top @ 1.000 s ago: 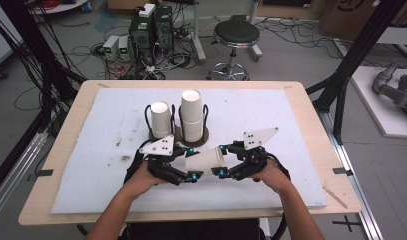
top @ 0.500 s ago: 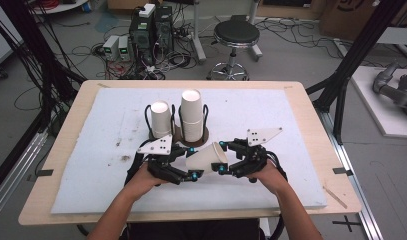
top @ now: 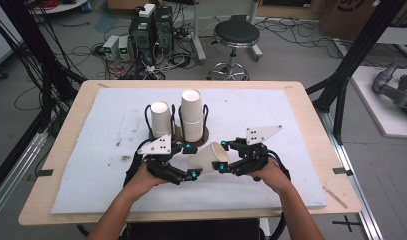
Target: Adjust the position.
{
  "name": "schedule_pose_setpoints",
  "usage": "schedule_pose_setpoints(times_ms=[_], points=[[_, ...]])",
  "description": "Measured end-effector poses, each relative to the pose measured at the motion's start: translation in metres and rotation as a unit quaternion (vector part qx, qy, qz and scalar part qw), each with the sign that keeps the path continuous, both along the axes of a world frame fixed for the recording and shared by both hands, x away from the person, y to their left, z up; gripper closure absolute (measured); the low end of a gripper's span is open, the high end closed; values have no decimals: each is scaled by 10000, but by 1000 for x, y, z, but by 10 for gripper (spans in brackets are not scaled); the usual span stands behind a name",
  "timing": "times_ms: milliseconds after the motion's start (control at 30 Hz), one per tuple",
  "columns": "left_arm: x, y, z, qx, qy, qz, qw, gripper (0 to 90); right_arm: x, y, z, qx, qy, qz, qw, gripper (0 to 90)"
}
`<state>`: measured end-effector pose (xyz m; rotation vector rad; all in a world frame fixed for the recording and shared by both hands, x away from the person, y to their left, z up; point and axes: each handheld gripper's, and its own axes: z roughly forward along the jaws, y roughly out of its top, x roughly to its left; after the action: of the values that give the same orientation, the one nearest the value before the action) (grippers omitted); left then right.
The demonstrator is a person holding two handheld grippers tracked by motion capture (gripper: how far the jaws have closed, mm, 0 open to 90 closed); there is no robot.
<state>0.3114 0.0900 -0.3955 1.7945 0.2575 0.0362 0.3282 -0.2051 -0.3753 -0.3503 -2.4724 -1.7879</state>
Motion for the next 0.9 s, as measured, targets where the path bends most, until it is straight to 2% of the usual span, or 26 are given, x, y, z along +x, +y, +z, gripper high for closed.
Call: schedule_pose_setpoints(times_ms=[33, 133, 267, 300, 367, 433, 467, 500, 567, 600, 667, 767, 867, 900], points=[[0, -2, -1, 37, 7, -53, 10000, 262, 0, 1, 0, -17, 19, 35, 10000, 363], [0, -7, -4, 127, -10, -200, 9997, 345, -1, 5, 1, -73, 31, 134, 9999, 365], [-1, -9, -4, 218, -36, -320, 9992, 367, -1, 5, 2, -11, 68, 166, 9998, 363], [-1, -9, -4, 218, -36, -320, 9992, 367, -2, 5, 2, 14, 99, 163, 9998, 344], [-1, -8, -4, 78, -7, -328, 9994, 365, -2, 5, 1, 165, 127, 91, 9997, 296], [-1, -7, -2, -49, 14, -325, 9995, 364, -3, 6, -1, 329, 135, -56, 9994, 185], [-1, -7, -2, -49, 14, -325, 9995, 364, -3, 6, -1, 370, 175, -89, 9991, 185], [0, -6, -1, -200, 38, -312, 9993, 364, -3, 5, -1, 377, 203, -95, 9990, 184], [0, -5, -1, -289, 72, -319, 9990, 364, -3, 5, -1, 445, 221, -99, 9987, 186], [0, -5, -1, -267, 60, -324, 9991, 365, -2, 5, -2, 484, 213, -81, 9986, 208], [0, -6, -1, -249, 85, -317, 9991, 366, -2, 5, -2, 528, 177, 75, 9984, 330], [-1, -7, -3, -221, 96, -282, 9993, 362, -3, 6, 0, 537, 140, 101, 9984, 338], [-2, -11, -4, -54, 99, -207, 9997, 338, -3, 7, 0, 459, 112, 96, 9988, 341], [-2, -12, -4, 7, 120, -169, 9998, 303, -3, 7, 0, 411, 72, 56, 9991, 344]])
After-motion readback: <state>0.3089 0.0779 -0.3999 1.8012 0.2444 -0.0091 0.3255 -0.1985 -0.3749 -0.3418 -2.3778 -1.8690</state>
